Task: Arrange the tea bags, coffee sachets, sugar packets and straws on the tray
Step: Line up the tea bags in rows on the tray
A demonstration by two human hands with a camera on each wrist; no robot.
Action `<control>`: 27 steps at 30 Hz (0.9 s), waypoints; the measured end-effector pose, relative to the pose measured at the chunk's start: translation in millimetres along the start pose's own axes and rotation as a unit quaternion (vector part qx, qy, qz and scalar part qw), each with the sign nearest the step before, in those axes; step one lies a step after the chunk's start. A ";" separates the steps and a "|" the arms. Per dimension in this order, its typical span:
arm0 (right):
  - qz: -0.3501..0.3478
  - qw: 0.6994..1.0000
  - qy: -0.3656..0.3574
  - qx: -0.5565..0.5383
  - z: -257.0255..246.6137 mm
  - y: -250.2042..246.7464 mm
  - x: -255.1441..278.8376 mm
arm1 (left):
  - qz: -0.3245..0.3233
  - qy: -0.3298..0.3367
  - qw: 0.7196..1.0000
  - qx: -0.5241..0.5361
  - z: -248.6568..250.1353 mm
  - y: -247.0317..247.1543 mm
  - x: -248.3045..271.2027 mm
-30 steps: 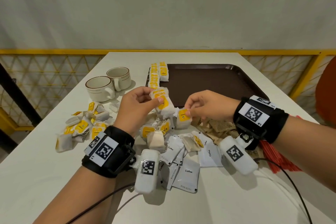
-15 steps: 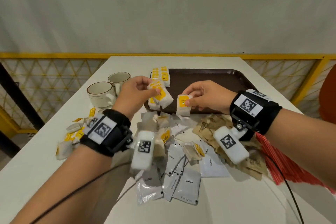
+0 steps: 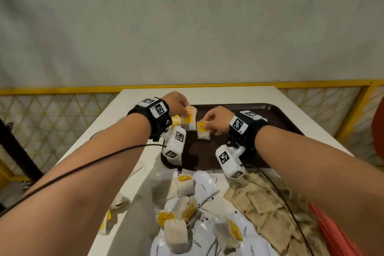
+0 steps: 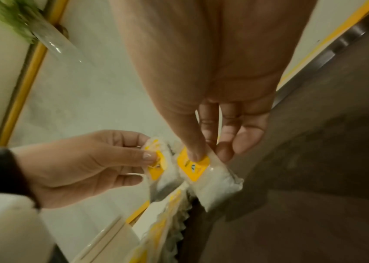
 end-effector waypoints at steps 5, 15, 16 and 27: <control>0.000 1.000 0.013 -0.015 -0.6 7.4 -29.2 | -0.102 0.010 0.995 0.009 -6.4 1.7 -4.6; -0.041 0.994 -0.018 -0.101 -15.1 24.4 -50.2 | -0.103 -0.005 0.995 0.006 -34.0 20.6 -16.1; -0.036 0.993 -0.011 -0.108 -13.0 21.7 -49.4 | -0.105 -0.006 0.994 0.005 -33.8 20.2 -17.2; -0.137 0.982 0.039 -0.123 0.6 5.6 -28.9 | -0.118 -0.017 0.992 -0.028 -33.0 15.6 -25.3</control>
Point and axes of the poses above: each hand's wrist, its own x-axis away from the middle knuckle, its own y-axis out of the palm, z = x × y, the point moved 2 cm from there along -x, towards the middle knuckle, and after that the axes turned 10 degrees about x, right-handed, at the moved point
